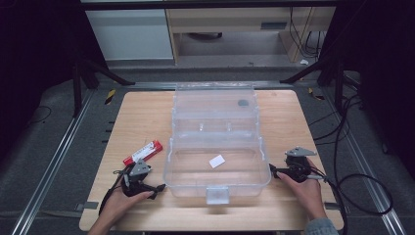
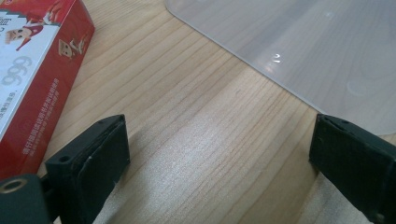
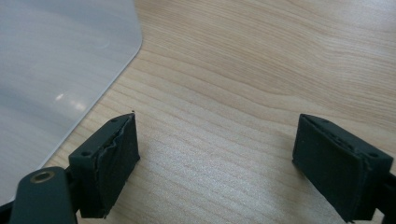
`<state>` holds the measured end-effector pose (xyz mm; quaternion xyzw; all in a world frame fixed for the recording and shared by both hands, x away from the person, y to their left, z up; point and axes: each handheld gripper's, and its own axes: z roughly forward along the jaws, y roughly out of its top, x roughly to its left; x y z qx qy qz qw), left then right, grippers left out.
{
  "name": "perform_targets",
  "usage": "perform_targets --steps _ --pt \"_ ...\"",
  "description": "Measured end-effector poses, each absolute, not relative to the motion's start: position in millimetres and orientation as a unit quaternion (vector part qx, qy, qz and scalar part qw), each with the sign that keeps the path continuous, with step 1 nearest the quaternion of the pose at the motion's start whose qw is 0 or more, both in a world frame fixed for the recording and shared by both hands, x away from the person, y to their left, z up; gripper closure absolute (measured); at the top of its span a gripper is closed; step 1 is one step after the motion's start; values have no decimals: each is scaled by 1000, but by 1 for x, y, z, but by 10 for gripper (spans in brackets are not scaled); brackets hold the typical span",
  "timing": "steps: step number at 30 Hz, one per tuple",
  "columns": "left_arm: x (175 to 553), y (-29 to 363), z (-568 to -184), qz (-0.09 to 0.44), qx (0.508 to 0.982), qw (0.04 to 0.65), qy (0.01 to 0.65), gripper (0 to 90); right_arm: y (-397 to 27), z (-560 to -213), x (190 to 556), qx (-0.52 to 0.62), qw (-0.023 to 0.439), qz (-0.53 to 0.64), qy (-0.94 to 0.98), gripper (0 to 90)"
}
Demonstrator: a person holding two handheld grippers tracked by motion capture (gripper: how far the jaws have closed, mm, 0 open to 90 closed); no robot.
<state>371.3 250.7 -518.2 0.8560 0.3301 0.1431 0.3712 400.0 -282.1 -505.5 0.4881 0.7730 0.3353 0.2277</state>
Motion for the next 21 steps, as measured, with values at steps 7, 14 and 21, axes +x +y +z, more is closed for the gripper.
perform_targets --steps 7,14,21 --pt "369 247 -513 134 869 348 325 29 -282 -506 399 486 229 334 774 145" --pt "371 255 -489 130 875 330 330 43 -281 -506 397 486 228 336 774 145" --pt "384 282 -465 129 876 299 356 42 -281 -506 397 485 228 336 775 145"
